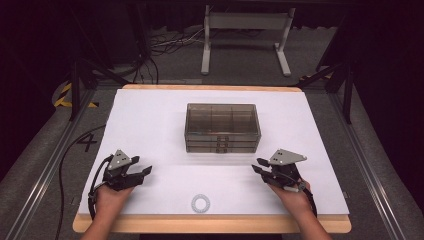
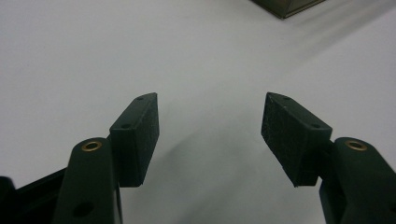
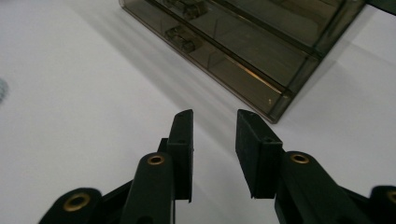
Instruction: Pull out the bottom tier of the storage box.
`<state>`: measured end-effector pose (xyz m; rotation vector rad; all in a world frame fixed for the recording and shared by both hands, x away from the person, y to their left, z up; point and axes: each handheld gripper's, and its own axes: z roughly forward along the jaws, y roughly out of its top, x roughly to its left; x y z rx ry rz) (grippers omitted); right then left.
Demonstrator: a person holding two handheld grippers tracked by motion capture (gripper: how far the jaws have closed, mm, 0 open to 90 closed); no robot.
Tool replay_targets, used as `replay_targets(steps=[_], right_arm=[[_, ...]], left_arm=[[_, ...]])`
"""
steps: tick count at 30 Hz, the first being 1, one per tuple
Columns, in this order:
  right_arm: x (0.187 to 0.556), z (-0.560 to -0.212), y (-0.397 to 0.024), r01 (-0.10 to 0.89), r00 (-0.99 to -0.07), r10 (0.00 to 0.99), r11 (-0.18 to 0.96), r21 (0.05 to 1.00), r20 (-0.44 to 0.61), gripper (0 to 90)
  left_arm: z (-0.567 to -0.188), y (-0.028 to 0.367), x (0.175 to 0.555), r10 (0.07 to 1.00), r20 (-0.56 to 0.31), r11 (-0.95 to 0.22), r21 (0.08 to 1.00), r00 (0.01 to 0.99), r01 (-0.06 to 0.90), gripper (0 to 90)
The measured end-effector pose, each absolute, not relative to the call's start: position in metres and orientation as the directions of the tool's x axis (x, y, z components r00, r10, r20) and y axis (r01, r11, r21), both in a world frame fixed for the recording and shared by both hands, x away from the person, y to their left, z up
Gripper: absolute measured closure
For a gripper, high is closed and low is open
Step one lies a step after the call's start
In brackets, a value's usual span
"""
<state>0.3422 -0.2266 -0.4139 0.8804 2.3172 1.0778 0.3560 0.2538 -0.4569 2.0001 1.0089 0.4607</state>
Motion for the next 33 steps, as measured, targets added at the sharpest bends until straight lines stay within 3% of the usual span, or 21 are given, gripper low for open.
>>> replay_targets(steps=[33], right_arm=[[0.34, -0.419, -0.153, 0.281, -0.804, 0.579, 0.57, 0.772, -0.135, 65.2]], left_arm=[[-0.456, 0.251, 0.36, 0.787, -0.048, -0.331, 0.808, 0.615, 0.487, 36.5]])
